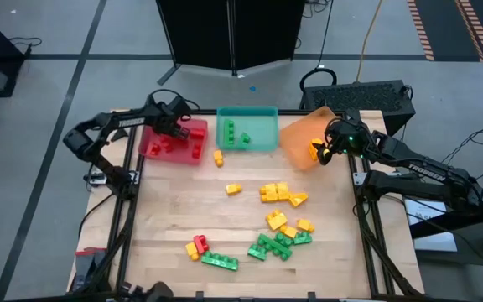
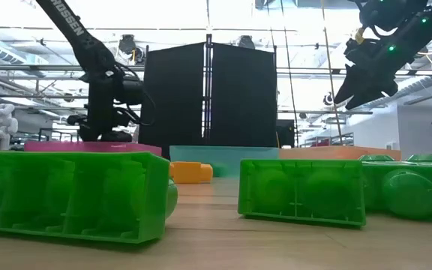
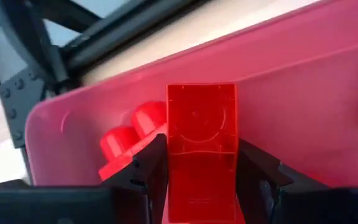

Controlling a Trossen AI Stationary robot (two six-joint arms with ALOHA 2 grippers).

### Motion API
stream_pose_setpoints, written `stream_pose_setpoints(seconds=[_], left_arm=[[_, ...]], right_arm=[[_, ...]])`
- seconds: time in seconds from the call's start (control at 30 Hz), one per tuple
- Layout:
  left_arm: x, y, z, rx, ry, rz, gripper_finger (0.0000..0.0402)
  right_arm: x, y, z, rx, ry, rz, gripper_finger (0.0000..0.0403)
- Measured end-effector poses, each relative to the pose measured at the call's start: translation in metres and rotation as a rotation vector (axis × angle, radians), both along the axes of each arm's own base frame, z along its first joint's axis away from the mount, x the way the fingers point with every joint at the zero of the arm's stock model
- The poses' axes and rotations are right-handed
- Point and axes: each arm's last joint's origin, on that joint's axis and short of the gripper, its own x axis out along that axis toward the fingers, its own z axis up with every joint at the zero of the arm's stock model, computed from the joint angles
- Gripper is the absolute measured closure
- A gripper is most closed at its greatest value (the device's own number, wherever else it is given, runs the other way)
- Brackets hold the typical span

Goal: Sort blocks
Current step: Put the red game piece into the red bin

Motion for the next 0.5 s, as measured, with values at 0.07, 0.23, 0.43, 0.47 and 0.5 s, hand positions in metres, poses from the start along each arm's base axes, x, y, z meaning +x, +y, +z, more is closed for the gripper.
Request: stream_pose_setpoints(seconds=[0.07, 0.23, 0.43, 0.47, 0.5], left_arm=[[-0.002, 0.002, 0.001, -0.003, -0.010, 0.009, 0.0253], [0.003, -0.002, 0.004, -0.034, -0.072, -0.042, 0.0239], [0.013, -0.006, 0.029, -0.017, -0.108, -0.152, 0.0194], [0.013, -0.007, 0.034, -0.013, -0.107, -0.166, 0.0186], [0.014, -0.008, 0.039, -0.008, -0.107, -0.179, 0.0180]], right_arm=[[0.000, 0.000, 0.000, 0.000, 0.000, 0.000, 0.0088], [0.000, 0.000, 0.000, 0.000, 0.000, 0.000, 0.0088], [0.000, 0.000, 0.000, -0.001, 0.001, 0.000, 0.0088], [0.000, 0.000, 0.000, -0.001, 0.001, 0.001, 0.0088], [0.000, 0.000, 0.000, -0.001, 0.001, 0.001, 0.0088]])
